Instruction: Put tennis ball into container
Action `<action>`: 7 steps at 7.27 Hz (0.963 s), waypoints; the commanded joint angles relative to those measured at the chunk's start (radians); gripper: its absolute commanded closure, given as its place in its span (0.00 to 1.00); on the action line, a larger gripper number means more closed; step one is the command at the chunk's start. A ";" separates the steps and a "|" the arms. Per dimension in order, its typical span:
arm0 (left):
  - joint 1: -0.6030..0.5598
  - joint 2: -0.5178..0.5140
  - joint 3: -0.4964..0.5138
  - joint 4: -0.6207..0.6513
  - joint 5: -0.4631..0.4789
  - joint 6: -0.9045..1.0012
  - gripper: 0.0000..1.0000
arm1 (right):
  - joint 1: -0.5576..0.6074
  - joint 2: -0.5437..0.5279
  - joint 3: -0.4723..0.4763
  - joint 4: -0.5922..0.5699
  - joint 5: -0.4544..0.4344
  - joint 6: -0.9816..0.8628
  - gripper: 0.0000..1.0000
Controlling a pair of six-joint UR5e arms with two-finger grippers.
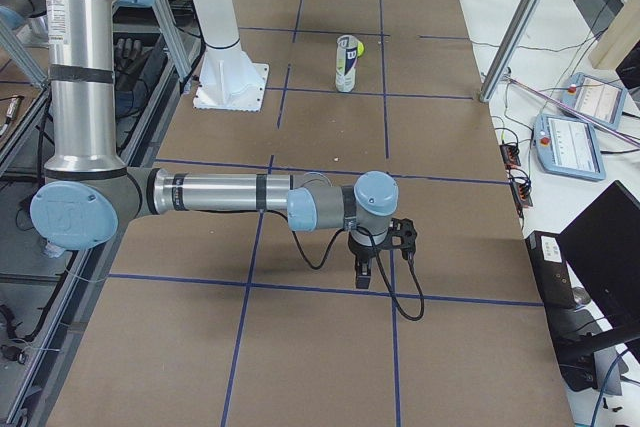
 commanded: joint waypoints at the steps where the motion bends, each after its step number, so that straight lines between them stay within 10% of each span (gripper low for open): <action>1: 0.261 -0.050 -0.187 -0.017 0.043 -0.407 0.00 | 0.000 0.000 0.000 0.000 0.000 0.000 0.00; 7: 0.598 -0.385 0.016 -0.014 0.283 -0.730 0.00 | 0.000 0.000 0.000 0.000 0.000 0.000 0.00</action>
